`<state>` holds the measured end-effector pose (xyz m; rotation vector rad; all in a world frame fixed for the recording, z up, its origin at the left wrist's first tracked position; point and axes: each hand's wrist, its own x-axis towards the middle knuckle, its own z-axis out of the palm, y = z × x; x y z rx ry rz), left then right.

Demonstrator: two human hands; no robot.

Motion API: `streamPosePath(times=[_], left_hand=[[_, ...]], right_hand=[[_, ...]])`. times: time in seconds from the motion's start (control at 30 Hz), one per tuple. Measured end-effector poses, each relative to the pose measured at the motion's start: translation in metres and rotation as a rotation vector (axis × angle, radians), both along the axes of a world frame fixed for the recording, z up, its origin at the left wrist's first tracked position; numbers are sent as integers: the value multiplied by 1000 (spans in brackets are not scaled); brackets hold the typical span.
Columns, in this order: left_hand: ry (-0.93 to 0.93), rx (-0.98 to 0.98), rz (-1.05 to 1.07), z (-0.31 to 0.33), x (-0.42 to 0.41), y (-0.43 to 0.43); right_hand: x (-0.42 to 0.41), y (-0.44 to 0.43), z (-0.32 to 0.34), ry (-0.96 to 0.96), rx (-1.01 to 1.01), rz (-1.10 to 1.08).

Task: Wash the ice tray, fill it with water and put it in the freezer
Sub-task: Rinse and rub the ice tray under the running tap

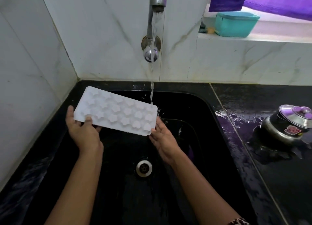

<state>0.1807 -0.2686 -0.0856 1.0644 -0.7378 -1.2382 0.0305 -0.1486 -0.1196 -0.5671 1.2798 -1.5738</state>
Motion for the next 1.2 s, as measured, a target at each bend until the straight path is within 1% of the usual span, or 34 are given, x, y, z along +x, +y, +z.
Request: streamPosePath(times=[0.07, 0.13, 0.2, 0.33, 0.4, 0.53, 0.63, 0.7, 0.77, 0.83, 0.93, 1.0, 1.07, 1.2], left_hand=[[24, 58, -43, -4, 1, -3], [8, 118, -142, -10, -2, -4], [-82, 155, -257, -16, -7, -4], [-238, 210, -407, -29, -20, 4], [-270, 234, -490, -36, -26, 10], [-275, 284, -664, -41, -38, 23], [-214, 296, -791, -39, -46, 34], [-156, 304, -832, -38, -49, 38], [-104, 299, -824, -37, -50, 39], [-66, 278, -761, -33, -50, 37], [10, 213, -526, -24, -44, 27], [41, 150, -351, -16, -34, 16], [60, 83, -229, -11, -21, 7], [84, 54, -100, -6, -3, -4]], right_hand=[[-4, -1, 2, 13, -41, -54], [-13, 1, 3, 8, -73, -147], [-25, 4, 4, 42, -86, -225], [-46, 14, 11, 119, -115, -309], [-55, 19, 16, 150, -117, -339], [-75, 38, 24, 178, -137, -404], [-83, 54, 34, 192, -162, -445], [-86, 61, 38, 166, -189, -469], [-87, 60, 34, 134, -196, -487], [-84, 51, 22, 127, -159, -495], [-64, 29, 8, 149, -77, -459], [-45, 13, -1, 147, -45, -381], [-25, 2, -2, 108, -37, -270], [-7, -2, 7, 40, -61, -100]])
